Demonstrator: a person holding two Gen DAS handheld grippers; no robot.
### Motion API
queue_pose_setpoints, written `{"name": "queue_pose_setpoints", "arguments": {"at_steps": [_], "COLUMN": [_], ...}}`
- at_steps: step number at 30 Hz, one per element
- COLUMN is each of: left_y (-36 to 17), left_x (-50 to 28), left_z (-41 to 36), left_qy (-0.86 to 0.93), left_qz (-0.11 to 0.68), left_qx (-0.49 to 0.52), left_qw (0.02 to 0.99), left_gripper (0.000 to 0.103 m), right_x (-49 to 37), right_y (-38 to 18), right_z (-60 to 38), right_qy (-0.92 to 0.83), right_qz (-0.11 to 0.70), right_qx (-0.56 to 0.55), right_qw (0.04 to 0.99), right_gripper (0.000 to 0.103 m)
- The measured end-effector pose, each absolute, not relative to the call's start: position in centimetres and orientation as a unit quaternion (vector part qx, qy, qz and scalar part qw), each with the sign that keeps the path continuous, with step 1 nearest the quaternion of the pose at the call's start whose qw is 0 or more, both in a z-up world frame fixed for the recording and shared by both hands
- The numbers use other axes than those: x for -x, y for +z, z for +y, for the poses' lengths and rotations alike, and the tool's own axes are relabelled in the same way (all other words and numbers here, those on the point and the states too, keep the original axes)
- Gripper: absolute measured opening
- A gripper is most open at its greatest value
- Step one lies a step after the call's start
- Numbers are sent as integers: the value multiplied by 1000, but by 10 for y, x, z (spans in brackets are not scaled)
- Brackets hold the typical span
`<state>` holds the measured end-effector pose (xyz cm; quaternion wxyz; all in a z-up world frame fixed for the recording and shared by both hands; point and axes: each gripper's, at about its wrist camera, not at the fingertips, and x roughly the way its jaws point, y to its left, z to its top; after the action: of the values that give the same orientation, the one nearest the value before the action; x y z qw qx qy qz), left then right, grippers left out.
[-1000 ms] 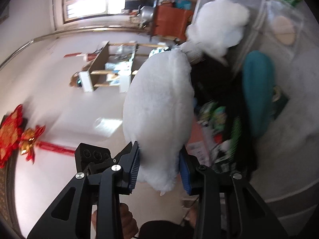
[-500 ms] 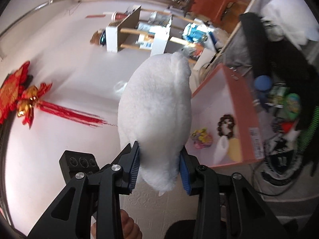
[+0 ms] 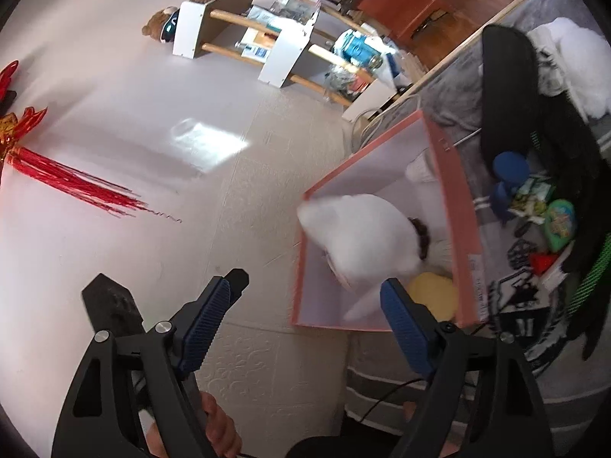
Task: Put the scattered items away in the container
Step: 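Grasp the white plush bear with both tools and lower it into the box, then grasp the black glove with the left tool and drop it in the box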
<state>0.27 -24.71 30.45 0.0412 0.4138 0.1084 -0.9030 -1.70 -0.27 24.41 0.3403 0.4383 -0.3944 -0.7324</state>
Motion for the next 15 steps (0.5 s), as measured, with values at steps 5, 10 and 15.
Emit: {"name": "queue_pose_setpoints", "arguments": {"at_steps": [5,10,15], "left_y": [303,288,240], "left_x": [2,17,38], "left_z": [-213,-157,-79], "left_qy": [-899,-888,-845], "left_qz": [91,63,34], "left_qx": [-427,-456,-526], "left_qw": [26,-15,-97], "left_gripper": [62,62,62], "right_x": [15,7,-4], "right_y": [234,210,170], "right_z": [46,118,183], "right_qy": [-741,-748,-748], "right_qz": [-413,-443,-467], "right_qx": [-428,-419,-422], "right_qw": [312,262,211], "right_gripper": [82,82,81]}}
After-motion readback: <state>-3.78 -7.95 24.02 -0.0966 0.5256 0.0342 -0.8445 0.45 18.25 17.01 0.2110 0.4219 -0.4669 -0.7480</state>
